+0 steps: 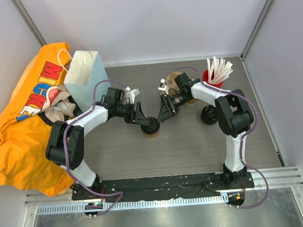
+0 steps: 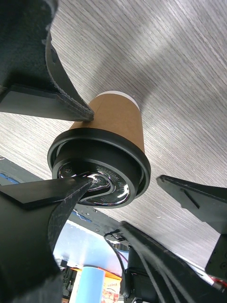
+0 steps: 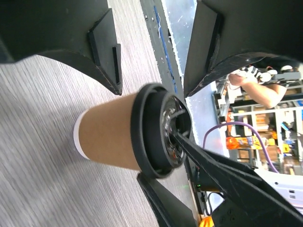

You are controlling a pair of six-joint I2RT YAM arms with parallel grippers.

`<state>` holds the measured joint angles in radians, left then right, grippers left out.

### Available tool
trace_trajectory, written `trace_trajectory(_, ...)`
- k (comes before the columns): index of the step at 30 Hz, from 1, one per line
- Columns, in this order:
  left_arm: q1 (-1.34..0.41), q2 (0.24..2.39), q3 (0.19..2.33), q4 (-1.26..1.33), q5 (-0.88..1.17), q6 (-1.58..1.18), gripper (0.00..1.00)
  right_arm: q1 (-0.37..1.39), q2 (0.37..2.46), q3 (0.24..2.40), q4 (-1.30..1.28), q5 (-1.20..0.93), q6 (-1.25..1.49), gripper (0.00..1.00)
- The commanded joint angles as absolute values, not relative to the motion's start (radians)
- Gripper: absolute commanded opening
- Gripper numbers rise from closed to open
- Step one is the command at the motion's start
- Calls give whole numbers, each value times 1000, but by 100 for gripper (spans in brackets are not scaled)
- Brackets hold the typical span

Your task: Pack the takeout coffee

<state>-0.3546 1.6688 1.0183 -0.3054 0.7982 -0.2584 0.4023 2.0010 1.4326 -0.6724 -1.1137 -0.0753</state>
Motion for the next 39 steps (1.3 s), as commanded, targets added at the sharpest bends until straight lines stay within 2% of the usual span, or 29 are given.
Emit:
trace_trajectory(1,-354,1721,988,-333,541,-178,51,384,1942,1399,-667,-1167,-110,58)
trace_trajectory(8,-354,1721,988,-330,545,-179,51,387,1974,1384,-635,-1143,-92,50)
trace_trajectory(25,-354,1726,988,-331,545,-179,51,428,2039,1385,-592,-1083,-61,46)
trace_trajectory(33,-354,1727,989,-330,545,-181,51,431,2039,1376,-591,-947,-67,40)
trace_trajectory(35,-353,1729,989,-330,546,-181,51,431,2031,1387,-594,-951,-67,40)
trace_trajectory(39,-353,1720,988,-334,529,-187,49,408,1991,1430,-624,-1052,-69,52)
